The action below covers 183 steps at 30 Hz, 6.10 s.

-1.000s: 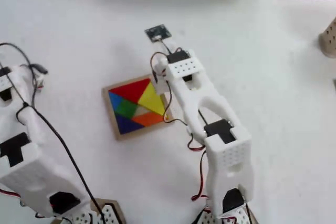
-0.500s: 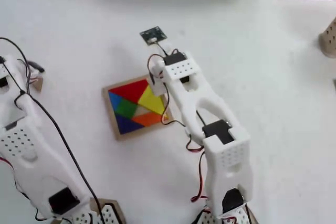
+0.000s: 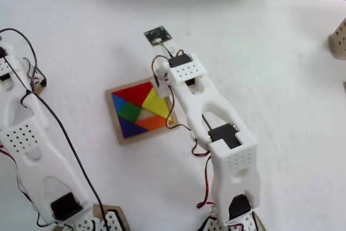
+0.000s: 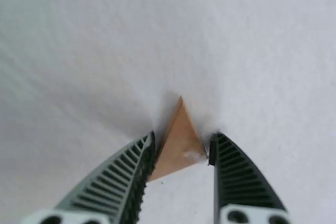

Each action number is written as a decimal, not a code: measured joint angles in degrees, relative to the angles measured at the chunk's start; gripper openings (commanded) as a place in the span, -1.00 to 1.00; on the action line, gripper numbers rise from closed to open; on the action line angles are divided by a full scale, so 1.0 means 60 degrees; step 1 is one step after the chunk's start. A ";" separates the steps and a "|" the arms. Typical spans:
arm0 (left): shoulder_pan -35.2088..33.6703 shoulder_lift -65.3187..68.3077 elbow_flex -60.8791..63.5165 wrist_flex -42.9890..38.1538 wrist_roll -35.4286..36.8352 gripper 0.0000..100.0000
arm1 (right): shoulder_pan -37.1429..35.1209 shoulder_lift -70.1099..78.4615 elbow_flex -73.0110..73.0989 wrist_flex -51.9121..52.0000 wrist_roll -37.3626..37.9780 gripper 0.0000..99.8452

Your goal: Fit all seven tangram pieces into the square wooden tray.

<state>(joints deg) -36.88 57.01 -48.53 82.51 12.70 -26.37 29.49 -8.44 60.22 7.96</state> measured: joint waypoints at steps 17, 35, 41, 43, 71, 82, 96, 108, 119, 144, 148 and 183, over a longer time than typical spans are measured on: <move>0.0015 0.0147 -0.0308 0.0527 -0.1084 -0.65 | 0.0000 0.0000 0.0000 0.0000 0.0000 -0.97; 0.1084 0.0147 -0.0322 0.2315 -0.2271 -0.89 | 0.0000 0.0000 0.0000 0.0000 0.0000 -0.97; 0.1861 -0.0147 -0.0703 0.3136 -0.2286 -0.89 | 0.0249 -0.0117 0.0000 0.0293 0.0000 -0.97; 0.2168 -0.0601 -0.0703 0.3179 -0.2286 -0.89 | 0.0337 -0.0322 0.0000 0.0484 0.0000 -0.97; 0.7839 -0.6432 0.9187 -0.1363 -0.2374 -0.53 | 0.1172 -0.0527 0.0000 0.0630 -0.0337 -0.97; 0.7722 -0.7663 1.0227 -0.1949 -0.2300 -0.37 | 0.1172 -0.0527 0.0000 0.0630 -0.0337 -0.97; 0.5348 -0.8044 1.0227 -0.2755 -0.0894 -0.78 | 0.0249 -0.1538 0.0234 0.1905 -0.0337 -0.97; 0.3795 -0.8044 1.0784 -0.5099 0.1099 -0.85 | -0.1260 -0.2081 0.2095 0.0938 -0.0337 -0.97; 0.3678 -0.8044 1.0930 -0.5890 0.0835 -0.85 | -0.1656 -0.1934 0.2740 -0.0996 -0.0337 -0.97; 0.2916 -0.8044 1.0930 -0.5963 0.1875 -0.85 | -0.2212 -0.3722 0.3795 -0.0821 -0.0352 -0.97; 0.2711 -0.8044 1.0930 -0.6286 0.1875 -0.85 | -0.3297 -0.3956 0.4659 -0.0894 -0.0352 -0.97; 0.1480 -0.8044 1.0916 -0.6491 0.3267 -0.85 | -0.3780 -0.3311 0.5055 -0.2813 -0.0352 -0.96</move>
<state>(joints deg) -28.00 8.75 16.97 43.56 32.31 -49.05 9.63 21.89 43.34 5.85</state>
